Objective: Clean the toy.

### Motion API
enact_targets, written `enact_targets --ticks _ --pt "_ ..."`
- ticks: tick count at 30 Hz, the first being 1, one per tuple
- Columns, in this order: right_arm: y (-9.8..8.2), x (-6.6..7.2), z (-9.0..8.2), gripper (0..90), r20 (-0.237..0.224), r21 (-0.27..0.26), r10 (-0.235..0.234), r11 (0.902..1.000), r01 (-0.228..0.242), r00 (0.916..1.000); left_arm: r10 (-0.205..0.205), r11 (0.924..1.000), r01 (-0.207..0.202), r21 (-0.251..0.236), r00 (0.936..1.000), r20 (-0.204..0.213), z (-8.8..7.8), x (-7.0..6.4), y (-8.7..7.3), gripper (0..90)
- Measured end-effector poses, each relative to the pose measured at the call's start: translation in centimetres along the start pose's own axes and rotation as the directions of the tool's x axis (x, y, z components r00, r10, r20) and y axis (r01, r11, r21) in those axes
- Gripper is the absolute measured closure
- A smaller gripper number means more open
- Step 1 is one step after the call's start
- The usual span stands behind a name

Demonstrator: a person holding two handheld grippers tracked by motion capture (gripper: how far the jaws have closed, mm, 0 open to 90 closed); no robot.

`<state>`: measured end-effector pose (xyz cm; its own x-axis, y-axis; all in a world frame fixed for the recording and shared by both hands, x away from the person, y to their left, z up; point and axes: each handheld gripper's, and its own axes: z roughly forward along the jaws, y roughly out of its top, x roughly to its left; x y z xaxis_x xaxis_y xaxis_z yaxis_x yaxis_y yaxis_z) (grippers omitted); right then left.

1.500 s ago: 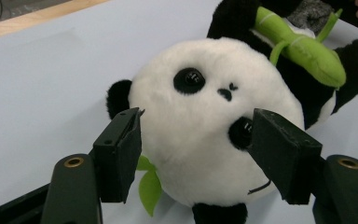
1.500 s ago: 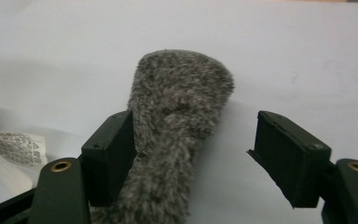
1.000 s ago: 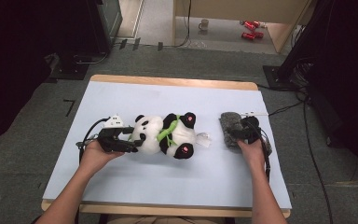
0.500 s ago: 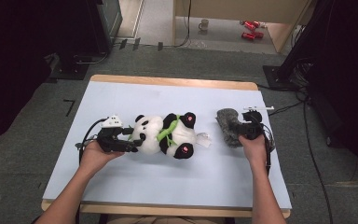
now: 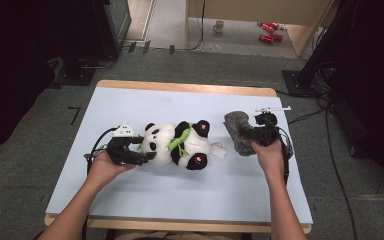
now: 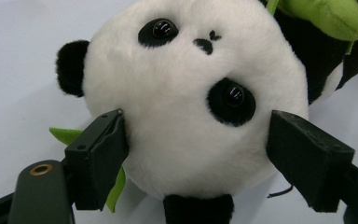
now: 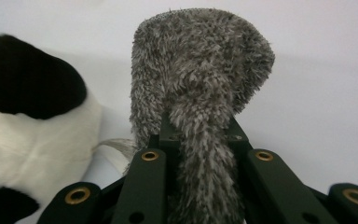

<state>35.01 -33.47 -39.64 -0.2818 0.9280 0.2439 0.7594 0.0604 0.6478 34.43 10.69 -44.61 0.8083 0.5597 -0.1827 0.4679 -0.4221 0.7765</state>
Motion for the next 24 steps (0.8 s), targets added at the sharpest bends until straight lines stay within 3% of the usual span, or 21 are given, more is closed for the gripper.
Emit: enact_targets --ticks 5,14,18,24 --pt "1.4 1.2 -1.0 76.8 -0.020 -0.001 -0.035 0.9994 0.035 0.9992 0.008 0.9983 -0.007 -0.059 0.9998 0.021 0.5 0.4 -0.7 16.9" --pt "3.9 4.0 -1.7 76.6 -0.054 -0.019 -0.089 0.9959 0.088 0.9946 -0.020 0.9988 0.022 -0.043 0.9992 0.034 0.8 0.6 -0.7 15.9" --pt "4.9 5.0 -1.5 76.5 -0.067 -0.022 -0.104 0.9945 0.103 0.9923 0.000 0.9993 0.000 -0.036 0.9999 0.015 0.8 0.3 -0.7 20.8" --pt "5.7 6.5 -0.7 76.6 -0.110 -0.050 -0.133 0.9905 0.128 0.9850 -0.007 0.9993 0.007 -0.037 0.9999 0.009 0.9 0.1 -0.6 22.7"
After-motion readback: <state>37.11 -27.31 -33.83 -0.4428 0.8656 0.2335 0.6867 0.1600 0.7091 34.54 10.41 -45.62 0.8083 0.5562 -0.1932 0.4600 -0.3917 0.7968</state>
